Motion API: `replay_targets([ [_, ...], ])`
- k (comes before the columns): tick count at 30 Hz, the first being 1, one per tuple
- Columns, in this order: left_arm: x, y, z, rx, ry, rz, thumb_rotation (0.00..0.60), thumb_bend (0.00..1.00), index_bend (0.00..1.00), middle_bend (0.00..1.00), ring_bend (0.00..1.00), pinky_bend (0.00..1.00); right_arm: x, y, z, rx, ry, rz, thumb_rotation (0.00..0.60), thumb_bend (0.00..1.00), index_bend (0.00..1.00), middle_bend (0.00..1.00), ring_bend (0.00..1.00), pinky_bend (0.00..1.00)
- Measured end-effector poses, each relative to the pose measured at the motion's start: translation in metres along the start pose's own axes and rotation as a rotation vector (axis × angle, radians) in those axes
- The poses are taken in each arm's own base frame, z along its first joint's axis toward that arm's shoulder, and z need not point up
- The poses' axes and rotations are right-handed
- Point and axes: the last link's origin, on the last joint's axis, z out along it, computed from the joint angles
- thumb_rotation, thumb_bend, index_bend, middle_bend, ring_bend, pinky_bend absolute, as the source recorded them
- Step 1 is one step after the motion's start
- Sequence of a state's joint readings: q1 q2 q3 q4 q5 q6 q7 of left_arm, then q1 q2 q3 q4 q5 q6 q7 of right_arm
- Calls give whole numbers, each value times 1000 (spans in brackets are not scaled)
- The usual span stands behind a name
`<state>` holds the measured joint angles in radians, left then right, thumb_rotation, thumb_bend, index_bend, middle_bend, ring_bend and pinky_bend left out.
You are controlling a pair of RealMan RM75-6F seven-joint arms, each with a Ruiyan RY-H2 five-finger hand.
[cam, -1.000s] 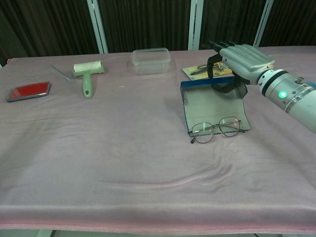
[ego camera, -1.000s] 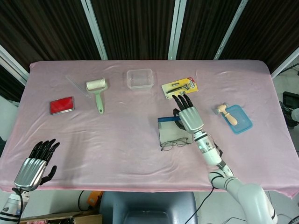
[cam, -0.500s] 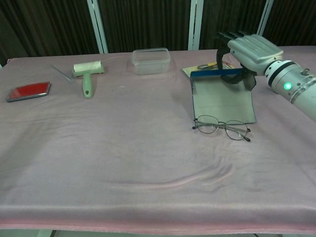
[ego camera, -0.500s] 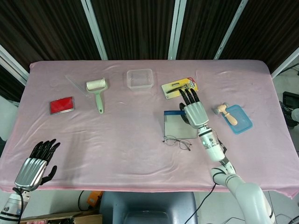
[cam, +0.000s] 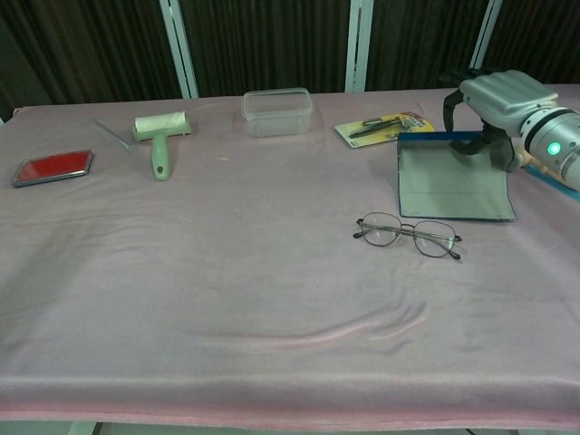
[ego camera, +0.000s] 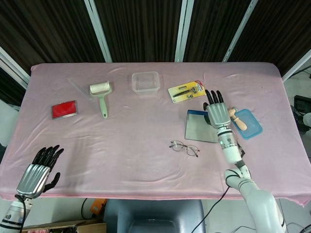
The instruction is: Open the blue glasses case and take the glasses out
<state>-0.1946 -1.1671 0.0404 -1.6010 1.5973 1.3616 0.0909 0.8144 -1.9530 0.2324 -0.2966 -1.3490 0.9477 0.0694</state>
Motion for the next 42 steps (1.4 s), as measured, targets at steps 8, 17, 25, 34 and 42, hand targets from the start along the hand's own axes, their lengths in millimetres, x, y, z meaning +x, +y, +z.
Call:
replay_targets([
  [8, -2, 2, 1, -7, -8, 3, 600, 436, 0, 0, 0, 55, 2, 8, -2, 3, -45, 63, 600, 407, 155, 19, 0, 0],
  [17, 0, 2, -1, -7, 3, -2, 600, 437, 0, 0, 0, 55, 20, -6, -33, 173, -96, 167, 600, 408, 175, 11, 0, 0],
  [25, 2, 2, -3, -13, 7, -6, 600, 436, 0, 0, 0, 55, 48, -32, -87, 324, -189, 254, 600, 410, 495, 3, 0, 0],
  [34, 3, 0, -4, -17, 7, -14, 600, 436, 0, 0, 0, 54, 42, -37, -105, 272, -261, 172, 600, 446, 611, 25, 0, 0],
  [42, 5, -1, -6, -22, 11, -20, 600, 436, 0, 0, 0, 55, 24, -52, -106, 226, -311, 174, 600, 463, 634, 42, 0, 0],
])
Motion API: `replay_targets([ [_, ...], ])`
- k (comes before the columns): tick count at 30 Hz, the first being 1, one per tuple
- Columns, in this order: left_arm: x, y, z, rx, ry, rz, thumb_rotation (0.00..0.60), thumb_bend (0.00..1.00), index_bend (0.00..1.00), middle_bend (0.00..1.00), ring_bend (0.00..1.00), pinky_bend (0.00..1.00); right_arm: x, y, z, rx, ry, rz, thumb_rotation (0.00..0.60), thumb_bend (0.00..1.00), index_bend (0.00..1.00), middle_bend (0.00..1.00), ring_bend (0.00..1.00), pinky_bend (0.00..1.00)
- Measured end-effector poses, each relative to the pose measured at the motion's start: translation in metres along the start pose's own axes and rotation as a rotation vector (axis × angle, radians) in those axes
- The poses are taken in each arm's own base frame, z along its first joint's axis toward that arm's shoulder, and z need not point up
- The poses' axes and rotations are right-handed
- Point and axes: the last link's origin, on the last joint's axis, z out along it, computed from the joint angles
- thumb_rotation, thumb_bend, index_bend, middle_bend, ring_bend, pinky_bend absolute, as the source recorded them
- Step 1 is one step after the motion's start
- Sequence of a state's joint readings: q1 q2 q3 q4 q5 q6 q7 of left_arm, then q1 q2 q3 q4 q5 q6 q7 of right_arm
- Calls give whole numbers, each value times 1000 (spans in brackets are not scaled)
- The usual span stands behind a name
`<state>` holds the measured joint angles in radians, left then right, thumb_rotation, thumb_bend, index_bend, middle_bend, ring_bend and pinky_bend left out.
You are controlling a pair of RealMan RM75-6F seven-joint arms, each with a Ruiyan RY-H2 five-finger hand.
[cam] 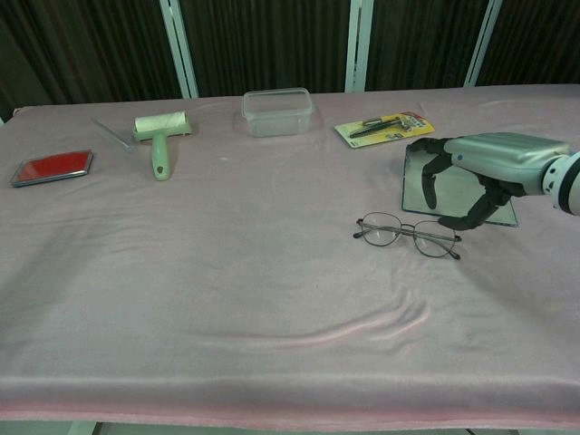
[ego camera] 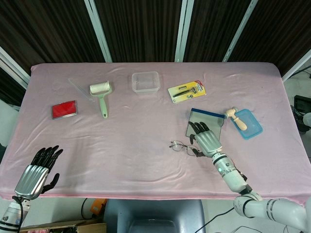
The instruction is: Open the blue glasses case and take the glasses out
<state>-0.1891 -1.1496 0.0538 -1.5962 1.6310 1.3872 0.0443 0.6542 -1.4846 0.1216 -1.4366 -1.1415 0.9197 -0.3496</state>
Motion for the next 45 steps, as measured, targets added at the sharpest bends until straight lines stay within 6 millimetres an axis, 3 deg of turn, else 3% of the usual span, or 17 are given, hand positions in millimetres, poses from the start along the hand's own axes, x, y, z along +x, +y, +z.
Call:
replay_targets([
  [20, -1, 1, -1, -10, -4, 4, 600, 437, 0, 0, 0, 55, -16, -17, 23, -55, -59, 13, 600, 499, 635, 44, 0, 0],
  [45, -1, 2, -2, -20, -5, 4, 600, 438, 0, 0, 0, 54, -20, -23, 31, -53, -73, 15, 600, 551, 680, 63, 0, 0],
])
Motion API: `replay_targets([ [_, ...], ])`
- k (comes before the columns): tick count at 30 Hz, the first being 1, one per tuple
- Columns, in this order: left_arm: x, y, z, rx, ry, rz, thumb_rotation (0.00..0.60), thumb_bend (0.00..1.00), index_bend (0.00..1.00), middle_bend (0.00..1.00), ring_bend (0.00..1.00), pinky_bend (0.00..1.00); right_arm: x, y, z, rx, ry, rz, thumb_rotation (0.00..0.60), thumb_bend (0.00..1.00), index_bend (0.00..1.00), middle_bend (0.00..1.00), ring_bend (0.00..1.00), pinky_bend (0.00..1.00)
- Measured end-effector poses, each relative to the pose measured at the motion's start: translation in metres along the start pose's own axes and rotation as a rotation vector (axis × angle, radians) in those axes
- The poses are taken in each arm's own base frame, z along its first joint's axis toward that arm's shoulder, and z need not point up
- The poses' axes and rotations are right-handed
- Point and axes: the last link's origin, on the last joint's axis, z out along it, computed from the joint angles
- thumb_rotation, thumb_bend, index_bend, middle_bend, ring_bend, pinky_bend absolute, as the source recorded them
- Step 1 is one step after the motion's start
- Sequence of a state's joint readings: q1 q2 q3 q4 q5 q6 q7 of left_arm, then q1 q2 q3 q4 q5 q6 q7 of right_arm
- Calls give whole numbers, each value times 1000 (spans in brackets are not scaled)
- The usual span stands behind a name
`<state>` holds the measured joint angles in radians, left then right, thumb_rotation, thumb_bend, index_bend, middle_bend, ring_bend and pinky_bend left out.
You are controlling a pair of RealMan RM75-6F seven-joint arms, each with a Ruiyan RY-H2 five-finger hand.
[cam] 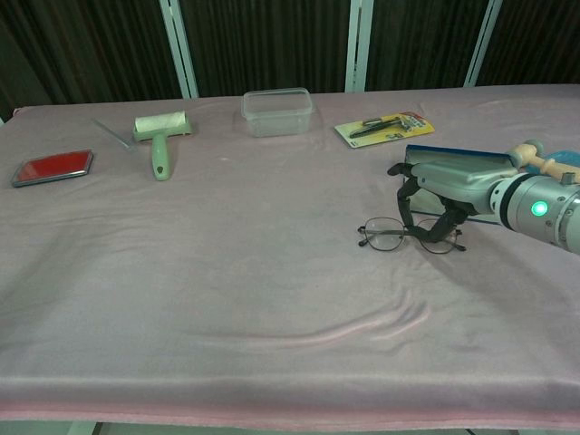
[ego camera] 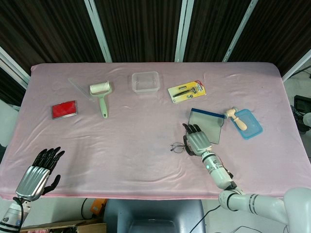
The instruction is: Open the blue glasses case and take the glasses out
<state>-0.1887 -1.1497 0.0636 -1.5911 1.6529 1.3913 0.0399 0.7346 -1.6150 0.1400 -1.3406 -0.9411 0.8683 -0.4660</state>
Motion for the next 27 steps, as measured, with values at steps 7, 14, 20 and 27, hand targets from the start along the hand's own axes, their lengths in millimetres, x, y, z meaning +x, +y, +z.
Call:
replay_targets([
  [7, 0, 0, 1, 2, -1, 1, 600, 438, 0, 0, 0, 54, -1, 1, 0, 0, 0, -2, 600, 550, 692, 72, 0, 0],
  [14, 0, 0, 1, -1, -3, -2, 600, 437, 0, 0, 0, 54, -2, 0, 2, 4, 2, -4, 600, 551, 716, 91, 0, 0],
  [20, 2, -1, -1, -1, 2, -10, 600, 437, 0, 0, 0, 54, 3, -6, 5, 9, 36, 6, 600, 551, 718, 95, 0, 0],
  [27, 1, -1, 0, 1, 3, -5, 600, 437, 0, 0, 0, 54, 5, -23, 15, 30, 41, 28, 600, 551, 718, 101, 0, 0],
])
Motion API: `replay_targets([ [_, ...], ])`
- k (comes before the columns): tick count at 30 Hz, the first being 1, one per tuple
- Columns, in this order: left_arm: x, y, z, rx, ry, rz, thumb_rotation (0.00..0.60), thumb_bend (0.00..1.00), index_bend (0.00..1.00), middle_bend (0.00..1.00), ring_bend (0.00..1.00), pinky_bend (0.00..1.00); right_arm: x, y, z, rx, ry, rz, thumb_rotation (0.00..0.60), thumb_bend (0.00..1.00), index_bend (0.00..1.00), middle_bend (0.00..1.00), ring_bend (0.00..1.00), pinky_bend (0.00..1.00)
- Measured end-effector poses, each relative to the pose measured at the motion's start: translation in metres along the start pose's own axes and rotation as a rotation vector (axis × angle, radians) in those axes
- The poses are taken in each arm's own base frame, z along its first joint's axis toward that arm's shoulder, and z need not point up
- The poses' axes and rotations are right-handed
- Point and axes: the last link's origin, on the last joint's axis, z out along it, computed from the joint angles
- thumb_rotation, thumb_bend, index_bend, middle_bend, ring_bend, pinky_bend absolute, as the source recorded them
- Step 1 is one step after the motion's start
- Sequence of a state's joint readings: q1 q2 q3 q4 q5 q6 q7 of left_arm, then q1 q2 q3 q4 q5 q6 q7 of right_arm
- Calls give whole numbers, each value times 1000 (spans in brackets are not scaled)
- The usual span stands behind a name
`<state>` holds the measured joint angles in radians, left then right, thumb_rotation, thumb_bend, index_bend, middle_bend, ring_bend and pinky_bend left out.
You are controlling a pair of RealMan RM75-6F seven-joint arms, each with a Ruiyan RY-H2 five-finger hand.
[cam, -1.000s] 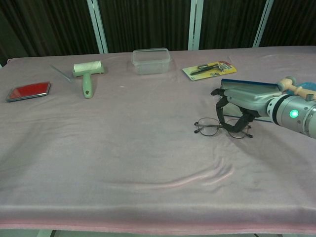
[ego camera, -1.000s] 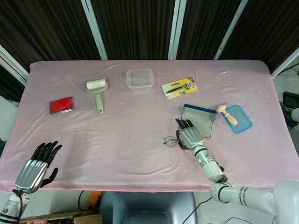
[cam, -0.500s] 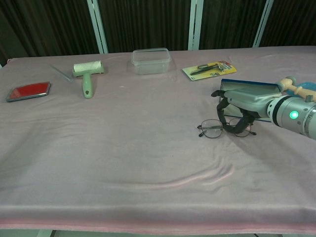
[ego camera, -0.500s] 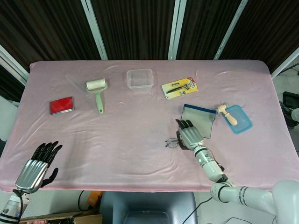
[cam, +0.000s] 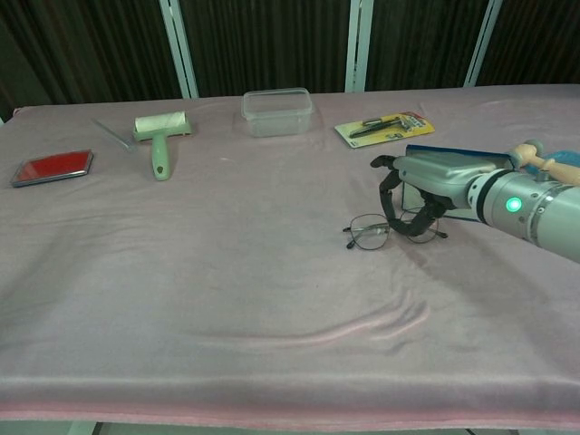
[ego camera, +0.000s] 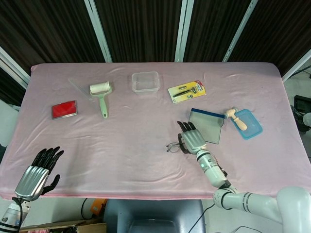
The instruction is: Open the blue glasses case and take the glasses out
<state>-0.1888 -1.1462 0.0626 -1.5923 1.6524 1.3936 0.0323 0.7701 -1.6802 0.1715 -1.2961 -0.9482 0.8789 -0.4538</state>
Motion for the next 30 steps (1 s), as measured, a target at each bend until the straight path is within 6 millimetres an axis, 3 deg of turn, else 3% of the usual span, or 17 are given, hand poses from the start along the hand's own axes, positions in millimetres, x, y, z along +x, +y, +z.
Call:
replay_targets([
  [19, 2, -3, 1, 2, -5, -14, 600, 438, 0, 0, 0, 54, 13, -115, 83, -6, 65, 49, 600, 551, 681, 103, 0, 0],
  [21, 2, -3, 1, 1, -6, -15, 600, 438, 0, 0, 0, 54, 13, -125, 89, -8, 75, 43, 600, 551, 599, 102, 0, 0],
  [26, 2, -3, 0, -3, -9, -15, 600, 436, 0, 0, 0, 54, 8, -145, 96, -7, 57, 31, 600, 550, 215, 28, 0, 0],
  [30, 1, -2, 0, -7, -13, -13, 600, 437, 0, 0, 0, 54, 9, -145, 95, -9, 57, 17, 600, 524, 125, 15, 0, 0],
])
